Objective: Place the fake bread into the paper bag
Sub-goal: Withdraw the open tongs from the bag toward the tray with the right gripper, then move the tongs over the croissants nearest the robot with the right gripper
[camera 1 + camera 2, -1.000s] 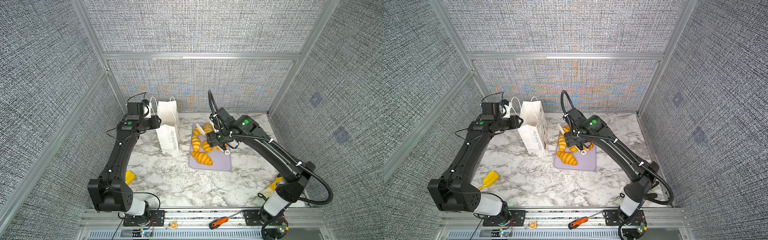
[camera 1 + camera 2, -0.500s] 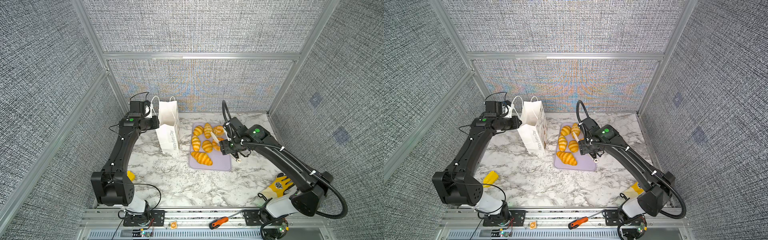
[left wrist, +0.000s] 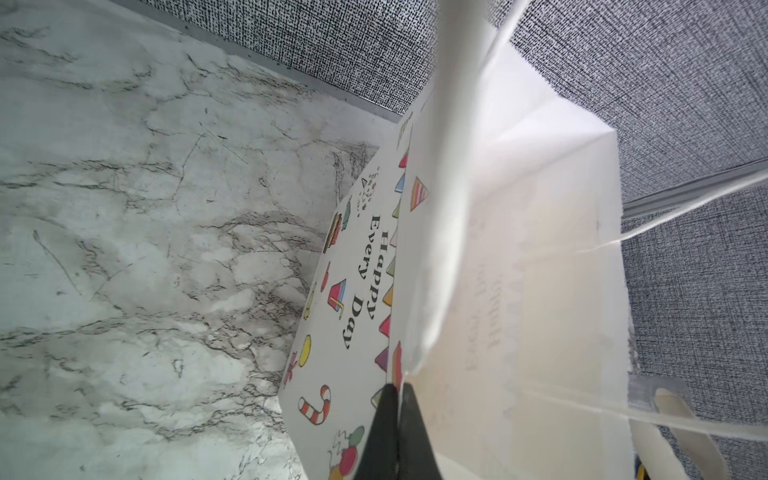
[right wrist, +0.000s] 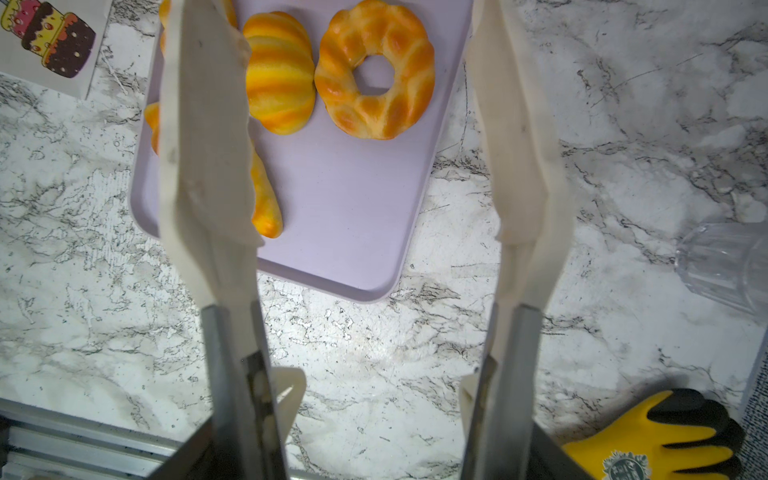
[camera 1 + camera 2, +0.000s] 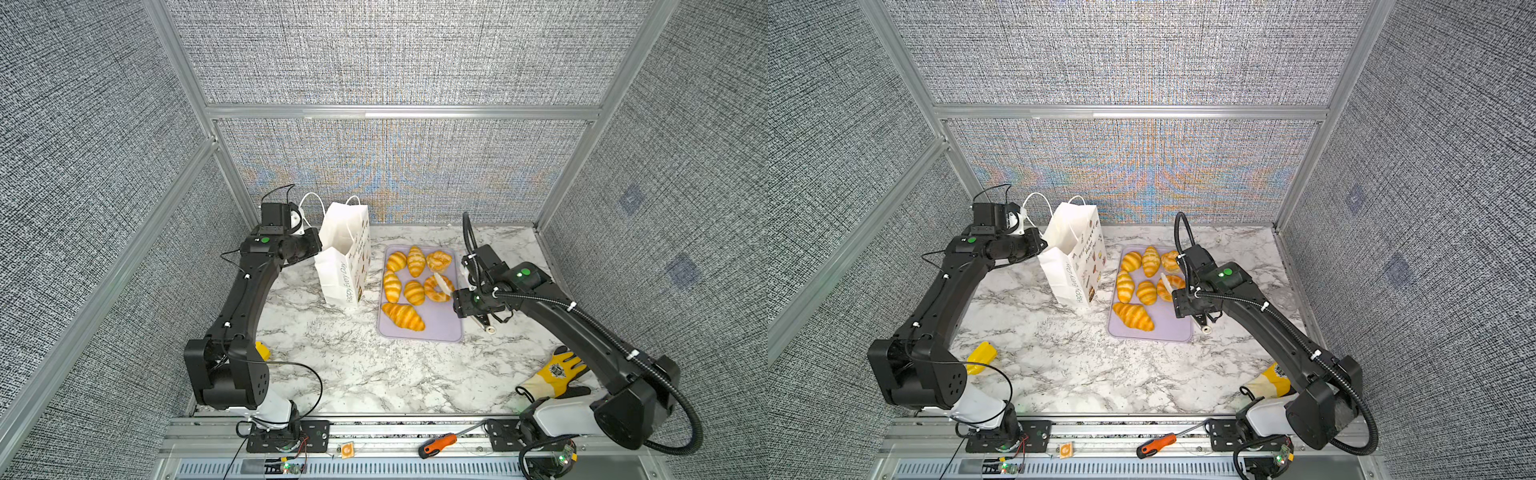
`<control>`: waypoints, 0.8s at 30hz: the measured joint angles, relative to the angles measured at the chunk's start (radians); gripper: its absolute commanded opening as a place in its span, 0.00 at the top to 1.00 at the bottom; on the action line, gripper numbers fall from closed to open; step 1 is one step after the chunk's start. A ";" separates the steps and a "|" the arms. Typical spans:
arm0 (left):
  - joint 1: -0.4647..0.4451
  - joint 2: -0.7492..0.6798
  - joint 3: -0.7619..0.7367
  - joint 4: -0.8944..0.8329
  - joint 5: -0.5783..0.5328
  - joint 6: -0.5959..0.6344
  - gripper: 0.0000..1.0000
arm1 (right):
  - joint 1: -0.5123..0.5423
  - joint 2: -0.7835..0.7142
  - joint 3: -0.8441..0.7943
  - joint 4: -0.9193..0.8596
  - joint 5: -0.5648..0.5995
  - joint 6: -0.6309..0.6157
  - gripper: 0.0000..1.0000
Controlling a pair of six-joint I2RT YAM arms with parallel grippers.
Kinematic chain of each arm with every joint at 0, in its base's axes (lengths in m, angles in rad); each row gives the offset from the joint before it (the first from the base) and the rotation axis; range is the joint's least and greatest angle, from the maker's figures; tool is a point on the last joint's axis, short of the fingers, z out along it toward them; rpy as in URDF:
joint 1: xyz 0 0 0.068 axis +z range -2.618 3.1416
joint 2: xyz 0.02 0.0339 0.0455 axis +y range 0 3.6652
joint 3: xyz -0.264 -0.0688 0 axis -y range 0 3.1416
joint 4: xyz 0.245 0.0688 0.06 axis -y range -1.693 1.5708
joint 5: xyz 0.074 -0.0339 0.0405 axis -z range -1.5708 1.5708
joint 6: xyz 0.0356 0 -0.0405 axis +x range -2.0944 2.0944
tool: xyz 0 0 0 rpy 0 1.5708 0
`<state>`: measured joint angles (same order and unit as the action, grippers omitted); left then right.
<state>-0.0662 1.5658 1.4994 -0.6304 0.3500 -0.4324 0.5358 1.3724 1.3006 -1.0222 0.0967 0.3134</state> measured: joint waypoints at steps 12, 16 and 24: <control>-0.024 0.000 0.001 0.022 -0.050 -0.145 1.00 | -0.065 -0.014 -0.078 0.083 -0.062 -0.056 0.25; -0.030 0.003 0.013 0.021 -0.071 -0.178 1.00 | -0.092 -0.005 -0.084 0.099 -0.084 -0.087 0.25; -0.056 0.003 0.024 0.007 -0.145 -0.249 1.00 | -0.137 0.009 -0.082 0.117 -0.137 -0.136 0.25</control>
<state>-0.1219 1.5684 1.5230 -0.6231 0.2047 -0.6815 0.3985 1.3811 1.2182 -0.9051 -0.0406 0.1776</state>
